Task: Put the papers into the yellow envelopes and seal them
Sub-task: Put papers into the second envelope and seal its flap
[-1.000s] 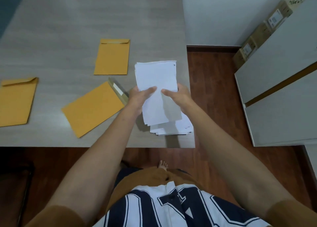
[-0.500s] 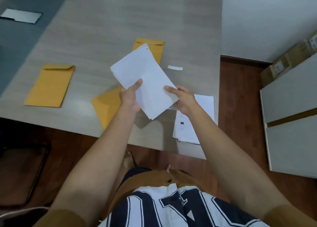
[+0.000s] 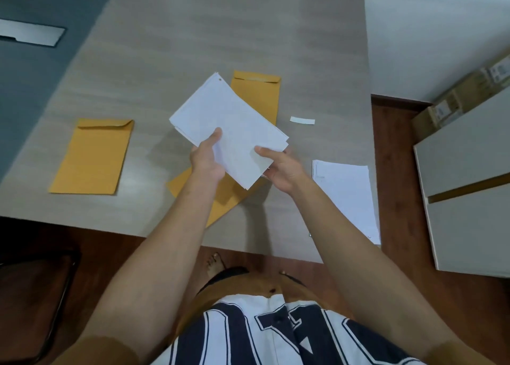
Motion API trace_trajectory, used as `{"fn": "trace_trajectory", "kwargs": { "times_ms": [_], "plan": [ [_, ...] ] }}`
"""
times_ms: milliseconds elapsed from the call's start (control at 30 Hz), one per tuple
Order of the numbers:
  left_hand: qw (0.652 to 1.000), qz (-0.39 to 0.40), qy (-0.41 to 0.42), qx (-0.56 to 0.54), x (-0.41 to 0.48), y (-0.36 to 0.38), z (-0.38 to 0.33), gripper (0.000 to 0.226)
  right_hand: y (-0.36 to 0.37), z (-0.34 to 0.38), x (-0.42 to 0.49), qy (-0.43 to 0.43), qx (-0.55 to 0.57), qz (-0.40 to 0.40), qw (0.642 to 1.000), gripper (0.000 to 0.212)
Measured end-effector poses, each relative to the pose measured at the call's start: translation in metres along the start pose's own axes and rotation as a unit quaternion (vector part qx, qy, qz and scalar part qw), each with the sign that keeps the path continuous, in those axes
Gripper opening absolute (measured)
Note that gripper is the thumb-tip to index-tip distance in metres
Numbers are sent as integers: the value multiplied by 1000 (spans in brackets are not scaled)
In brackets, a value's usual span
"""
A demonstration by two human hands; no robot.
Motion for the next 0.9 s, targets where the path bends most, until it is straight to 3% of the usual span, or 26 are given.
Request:
{"fn": "trace_trajectory", "kwargs": {
  "times_ms": [333,533,733,900],
  "plan": [
    [999,31,0,43,22,1,-36,49,-1,16,22,-49,-113,-108,987,37],
    [993,22,47,106,38,-15,-78,55,-6,33,28,-69,-161,-101,979,40],
    [947,74,95,299,45,-22,-115,30,1,45,33,-63,-243,-73,965,39],
    [912,107,111,379,41,-16,-135,37,20,63,34,-83,-297,-57,950,38]
  ]
}}
Point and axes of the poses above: each hand's wrist, its own x-axis towards the middle knuckle, its own y-axis out of the palm, z = x × y, the point moved 10 cm from there along x, towards the middle knuckle, and after that the axes turned 3 degrees about -z, right-handed, at the moved point
